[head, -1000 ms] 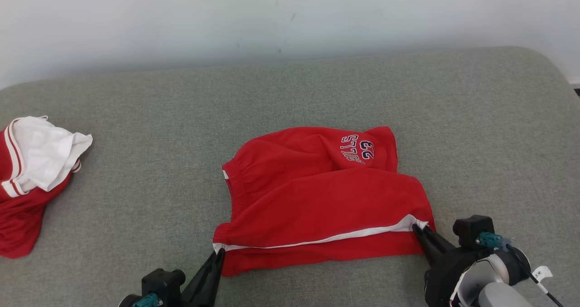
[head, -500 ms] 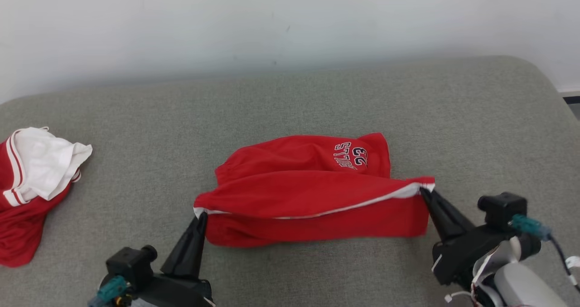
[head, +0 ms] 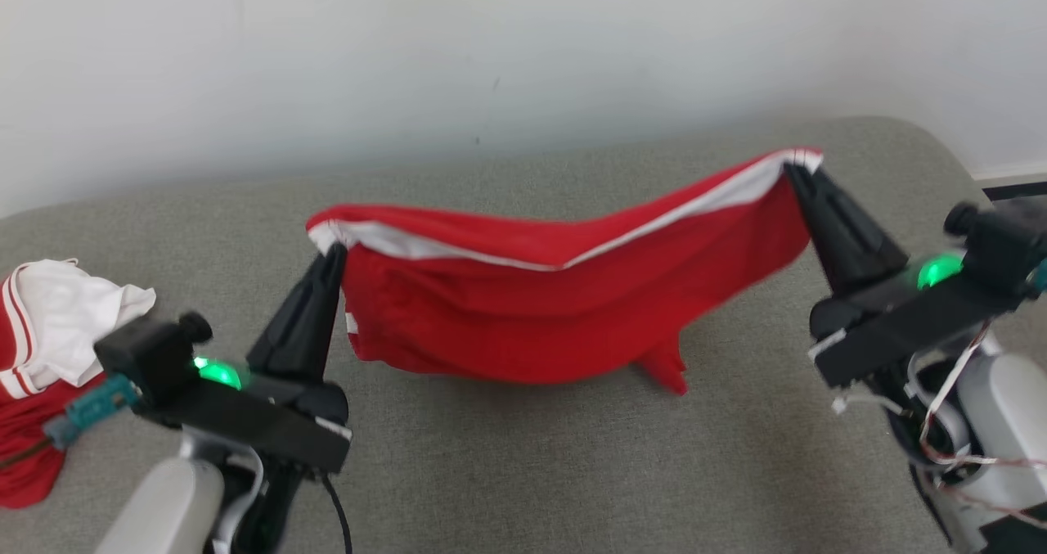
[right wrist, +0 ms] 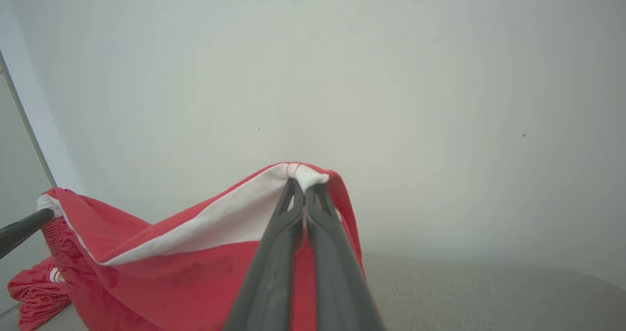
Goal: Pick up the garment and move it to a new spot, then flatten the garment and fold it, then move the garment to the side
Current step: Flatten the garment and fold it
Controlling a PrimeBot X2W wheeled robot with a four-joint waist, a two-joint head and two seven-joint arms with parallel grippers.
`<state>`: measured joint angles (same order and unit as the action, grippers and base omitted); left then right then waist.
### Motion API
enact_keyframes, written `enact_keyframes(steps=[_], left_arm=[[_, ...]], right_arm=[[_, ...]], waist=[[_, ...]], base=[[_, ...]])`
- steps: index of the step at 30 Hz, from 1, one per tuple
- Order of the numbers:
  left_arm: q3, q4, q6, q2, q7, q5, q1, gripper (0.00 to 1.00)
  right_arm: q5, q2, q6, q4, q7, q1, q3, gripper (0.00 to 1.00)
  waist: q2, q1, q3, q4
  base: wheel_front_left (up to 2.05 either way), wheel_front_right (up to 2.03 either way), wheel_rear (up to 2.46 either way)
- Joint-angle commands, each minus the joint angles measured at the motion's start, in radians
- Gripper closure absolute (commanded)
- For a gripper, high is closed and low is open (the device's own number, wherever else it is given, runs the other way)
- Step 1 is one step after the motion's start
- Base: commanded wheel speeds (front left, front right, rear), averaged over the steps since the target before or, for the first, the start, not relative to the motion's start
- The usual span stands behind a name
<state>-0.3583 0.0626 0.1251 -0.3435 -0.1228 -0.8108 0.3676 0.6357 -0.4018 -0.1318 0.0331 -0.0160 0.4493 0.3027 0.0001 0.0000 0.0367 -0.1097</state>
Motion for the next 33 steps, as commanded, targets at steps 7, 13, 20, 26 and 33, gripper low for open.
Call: enact_keyframes(steps=[7, 13, 20, 26, 33], left_arm=[[0.003, -0.041, 0.005, -0.029, 0.061, -0.105, 0.138, 1.00], [0.003, -0.012, 0.005, -0.024, 0.109, -0.163, 0.249, 1.00], [0.028, 0.041, -0.004, -0.015, 0.119, -0.165, 0.393, 1.00], [0.027, 0.080, -0.020, -0.021, 0.121, -0.099, 0.569, 1.00], [0.044, 0.131, -0.061, -0.011, 0.062, -0.001, 0.806, 1.00]], right_arm=[[-0.045, -0.045, 0.002, -0.047, -0.043, 0.134, -0.008, 1.00], [-0.048, -0.069, 0.002, -0.024, -0.071, 0.246, -0.010, 1.00], [0.032, -0.098, 0.002, 0.050, -0.120, 0.394, 0.033, 1.00], [0.092, -0.097, 0.002, 0.112, -0.118, 0.546, 0.060, 1.00], [0.076, -0.089, 0.002, 0.166, -0.059, 0.773, 0.072, 1.00]], waist=[[-0.0001, 0.0000, -0.012, 0.000], [-0.0001, 0.0000, 0.017, -0.007], [-0.0001, 0.0000, 0.144, -0.030], [-0.0001, 0.0000, 0.312, -0.049], [-0.0001, 0.0000, 0.493, -0.083]], base=[[0.00, 0.00, 0.00], [0.00, 0.00, 0.00], [0.00, 0.00, 0.00], [0.00, 0.00, 0.00], [0.00, 0.00, 0.00]])
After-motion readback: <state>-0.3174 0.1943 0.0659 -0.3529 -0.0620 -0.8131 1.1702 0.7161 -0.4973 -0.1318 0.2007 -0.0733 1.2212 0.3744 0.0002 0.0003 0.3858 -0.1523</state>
